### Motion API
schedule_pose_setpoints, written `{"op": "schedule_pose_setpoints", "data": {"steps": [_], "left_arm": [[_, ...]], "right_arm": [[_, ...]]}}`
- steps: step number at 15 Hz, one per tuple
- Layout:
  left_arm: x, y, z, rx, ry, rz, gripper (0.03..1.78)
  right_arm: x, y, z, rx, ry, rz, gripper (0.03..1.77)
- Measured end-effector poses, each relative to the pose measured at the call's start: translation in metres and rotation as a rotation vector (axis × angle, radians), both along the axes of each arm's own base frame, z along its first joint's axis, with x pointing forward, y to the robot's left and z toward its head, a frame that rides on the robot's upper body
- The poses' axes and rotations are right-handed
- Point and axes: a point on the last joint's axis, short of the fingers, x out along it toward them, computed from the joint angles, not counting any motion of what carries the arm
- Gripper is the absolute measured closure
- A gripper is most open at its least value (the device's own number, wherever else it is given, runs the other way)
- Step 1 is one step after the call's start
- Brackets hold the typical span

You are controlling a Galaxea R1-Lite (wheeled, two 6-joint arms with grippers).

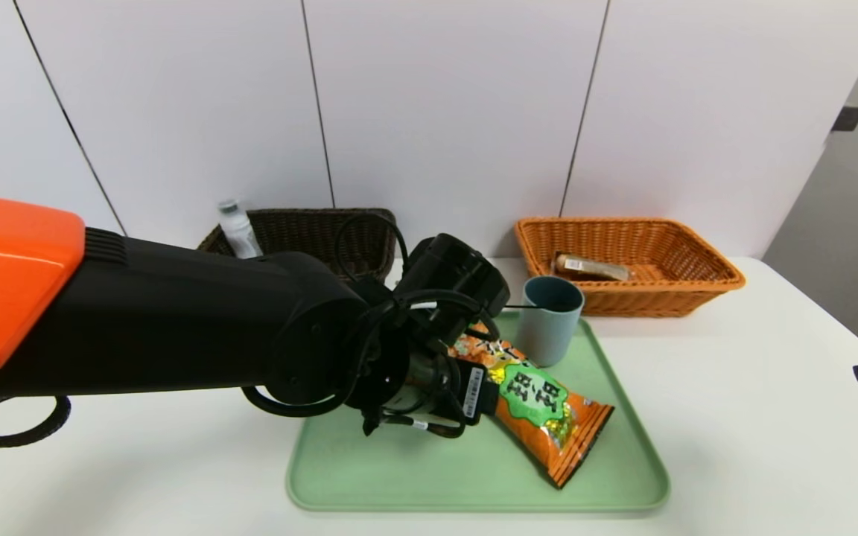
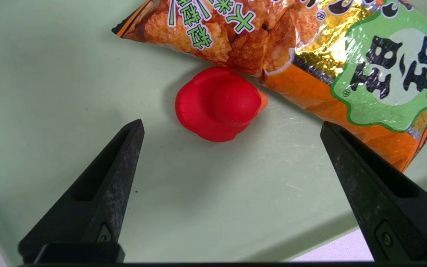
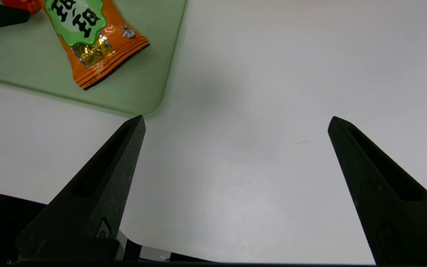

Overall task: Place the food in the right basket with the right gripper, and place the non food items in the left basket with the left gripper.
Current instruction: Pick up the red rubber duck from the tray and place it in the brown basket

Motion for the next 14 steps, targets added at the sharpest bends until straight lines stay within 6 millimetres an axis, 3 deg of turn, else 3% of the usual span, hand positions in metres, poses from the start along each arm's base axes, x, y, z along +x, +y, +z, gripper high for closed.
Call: {"op": "schedule_pose_setpoints", "data": {"steps": [14], "left_arm": [[0.014, 0.000, -0.020, 0.032, 0.034, 0.040, 0.12]], "right_arm": [[-0.005, -0.001, -0.002, 0.003, -0.002, -0.001, 0.09]]}}
